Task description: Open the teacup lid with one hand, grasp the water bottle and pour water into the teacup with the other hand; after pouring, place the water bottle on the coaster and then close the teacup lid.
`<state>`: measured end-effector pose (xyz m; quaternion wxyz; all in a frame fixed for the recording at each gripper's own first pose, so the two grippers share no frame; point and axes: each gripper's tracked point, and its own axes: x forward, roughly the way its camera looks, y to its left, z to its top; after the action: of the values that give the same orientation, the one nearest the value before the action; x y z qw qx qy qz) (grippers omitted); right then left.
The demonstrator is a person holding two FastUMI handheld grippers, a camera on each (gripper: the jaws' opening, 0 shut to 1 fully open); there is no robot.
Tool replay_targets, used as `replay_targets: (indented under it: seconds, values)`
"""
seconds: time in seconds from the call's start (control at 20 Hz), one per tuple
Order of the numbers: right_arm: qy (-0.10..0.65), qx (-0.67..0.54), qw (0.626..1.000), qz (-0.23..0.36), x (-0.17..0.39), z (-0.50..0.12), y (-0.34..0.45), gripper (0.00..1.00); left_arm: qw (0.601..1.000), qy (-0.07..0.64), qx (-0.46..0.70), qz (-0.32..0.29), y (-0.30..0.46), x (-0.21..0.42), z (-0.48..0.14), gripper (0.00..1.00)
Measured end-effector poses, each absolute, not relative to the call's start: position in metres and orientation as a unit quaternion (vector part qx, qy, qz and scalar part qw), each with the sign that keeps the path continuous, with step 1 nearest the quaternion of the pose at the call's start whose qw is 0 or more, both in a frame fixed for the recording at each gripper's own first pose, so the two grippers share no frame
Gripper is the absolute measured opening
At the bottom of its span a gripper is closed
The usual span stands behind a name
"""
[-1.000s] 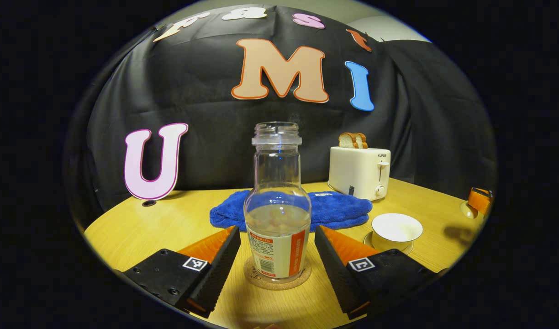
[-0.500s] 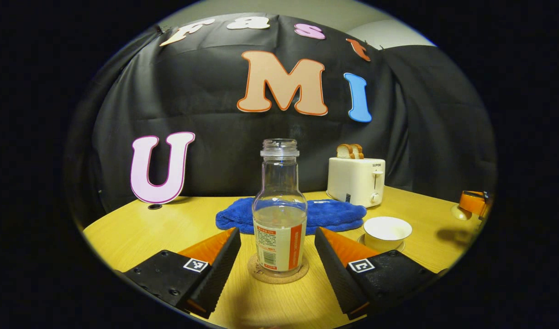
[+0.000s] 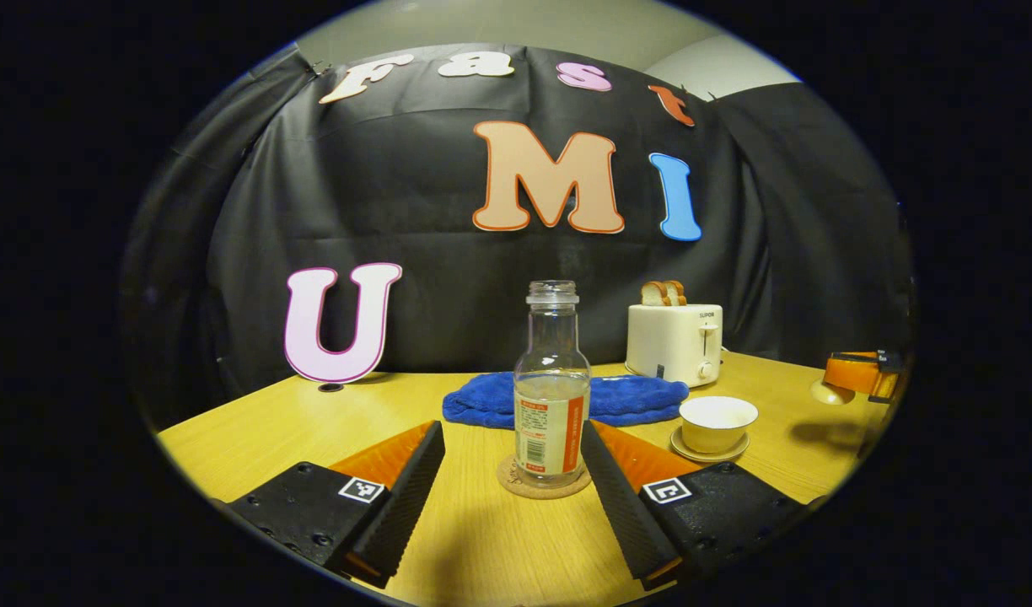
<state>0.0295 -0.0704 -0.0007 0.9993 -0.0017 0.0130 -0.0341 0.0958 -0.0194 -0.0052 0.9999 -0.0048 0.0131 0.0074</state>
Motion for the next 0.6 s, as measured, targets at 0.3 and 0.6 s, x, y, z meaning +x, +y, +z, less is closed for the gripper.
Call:
replay_targets:
  seconds: [0.3, 0.6]
  values:
    - [0.009, 0.000, 1.000, 0.005, 0.070, -0.002, -0.042, 0.29, 0.999, 0.007, -0.003, 0.053, -0.002, 0.073, -0.004, 0.95]
    - [0.011, 0.001, 1.000, 0.025, 0.108, -0.004, -0.021, 0.29, 0.997, 0.008, -0.002, 0.081, 0.010, 0.061, -0.004, 0.94]
